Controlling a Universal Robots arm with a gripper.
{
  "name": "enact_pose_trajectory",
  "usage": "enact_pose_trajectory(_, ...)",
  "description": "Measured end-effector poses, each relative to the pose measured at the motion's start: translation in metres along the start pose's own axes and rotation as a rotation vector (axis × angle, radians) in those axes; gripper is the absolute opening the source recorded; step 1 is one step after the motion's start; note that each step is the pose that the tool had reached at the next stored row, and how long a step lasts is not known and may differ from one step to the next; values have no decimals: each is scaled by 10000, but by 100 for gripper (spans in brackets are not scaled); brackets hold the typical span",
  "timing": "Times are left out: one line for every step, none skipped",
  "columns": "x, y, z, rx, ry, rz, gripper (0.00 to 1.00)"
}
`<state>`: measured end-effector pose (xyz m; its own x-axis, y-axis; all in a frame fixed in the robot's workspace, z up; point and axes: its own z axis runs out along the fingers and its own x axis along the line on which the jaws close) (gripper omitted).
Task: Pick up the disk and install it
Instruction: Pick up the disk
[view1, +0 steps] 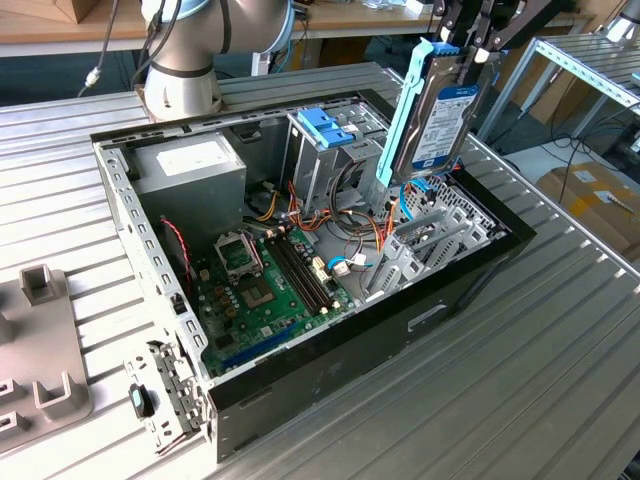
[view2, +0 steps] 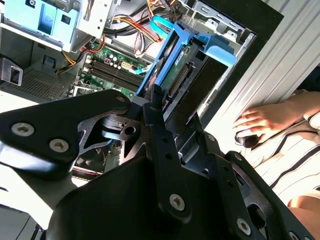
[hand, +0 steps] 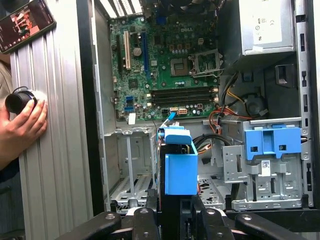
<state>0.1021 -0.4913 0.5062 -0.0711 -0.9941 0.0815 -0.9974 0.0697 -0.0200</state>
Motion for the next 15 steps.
enact_pose_trajectory(0,0,0,0,0,0,35)
enact_pose_trajectory(2,0,0,0,1,0,35)
enact_pose_trajectory(4,0,0,0,1,-1,35)
enact_pose_trajectory(6,0,1,0,0,0,35)
enact_pose_trajectory(9,-1,0,0,1,0,35)
enact_pose_trajectory(12,-1,0,0,1,0,35)
enact_pose_trajectory(18,-2,1,0,0,-1,35)
enact_pose_trajectory(21,-2,1,0,1,-1,35)
enact_pose_trajectory(23,-2,2,0,0,0,35)
enact_pose_trajectory(24,-2,2,0,0,0,35)
enact_pose_trajectory(24,-2,2,0,0,0,35)
enact_pose_trajectory(24,-2,2,0,0,0,35)
enact_pose_trajectory(25,-2,1,0,1,-1,35)
enact_pose_trajectory(25,-2,2,0,0,0,35)
enact_pose_trajectory(26,-2,2,0,0,0,35)
